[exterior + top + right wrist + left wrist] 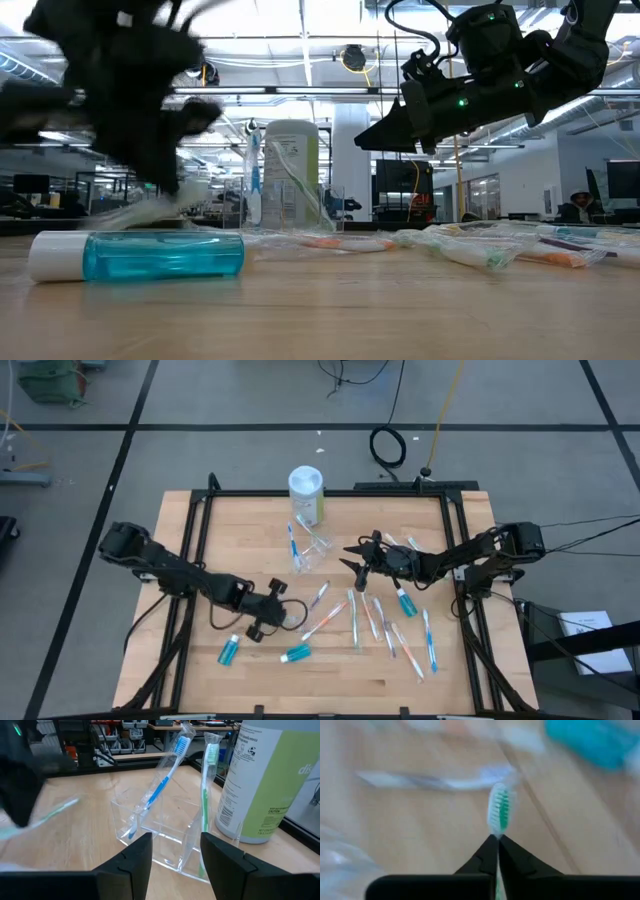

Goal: Pick & Place toothbrushing station
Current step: Put the green toothbrush into the transparent organizer

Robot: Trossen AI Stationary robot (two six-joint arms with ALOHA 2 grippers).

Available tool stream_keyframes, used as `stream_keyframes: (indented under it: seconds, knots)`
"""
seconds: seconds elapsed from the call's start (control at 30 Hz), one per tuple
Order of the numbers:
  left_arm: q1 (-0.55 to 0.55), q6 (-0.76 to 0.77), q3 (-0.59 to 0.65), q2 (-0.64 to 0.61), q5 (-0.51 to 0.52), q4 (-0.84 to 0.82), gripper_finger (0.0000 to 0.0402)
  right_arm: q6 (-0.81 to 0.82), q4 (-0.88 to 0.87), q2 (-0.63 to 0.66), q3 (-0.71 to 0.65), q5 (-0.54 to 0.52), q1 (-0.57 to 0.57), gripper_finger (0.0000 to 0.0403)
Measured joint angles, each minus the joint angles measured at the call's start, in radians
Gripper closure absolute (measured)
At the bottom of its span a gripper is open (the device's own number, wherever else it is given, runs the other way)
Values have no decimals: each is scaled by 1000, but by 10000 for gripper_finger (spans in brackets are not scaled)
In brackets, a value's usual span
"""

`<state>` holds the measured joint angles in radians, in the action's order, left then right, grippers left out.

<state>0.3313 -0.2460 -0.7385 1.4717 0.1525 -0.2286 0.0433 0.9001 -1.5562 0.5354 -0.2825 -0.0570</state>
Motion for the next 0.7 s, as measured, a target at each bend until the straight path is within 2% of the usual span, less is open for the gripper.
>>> stream_keyframes:
  seconds: [0.1,0.23,0.33,0.4,0.5,0.6,0.7]
  knots:
    - [11,15,-31,-69,174,6,390,24,0,0,0,0,0,241]
    - [5,57,-56,-181,421,157,397,27,4,0,0,0,0,241]
    - [-17,31,-55,-249,519,309,396,28,5,0,0,0,0,241]
    - [-39,-26,-55,-283,533,437,393,45,4,0,0,0,0,241]
    - [-92,-70,-56,-309,491,579,398,77,2,0,0,0,0,241]
    - [-155,-13,-44,-305,432,620,397,80,2,0,0,0,0,241]
    - [-213,59,0,-262,426,635,397,81,4,0,0,0,0,241]
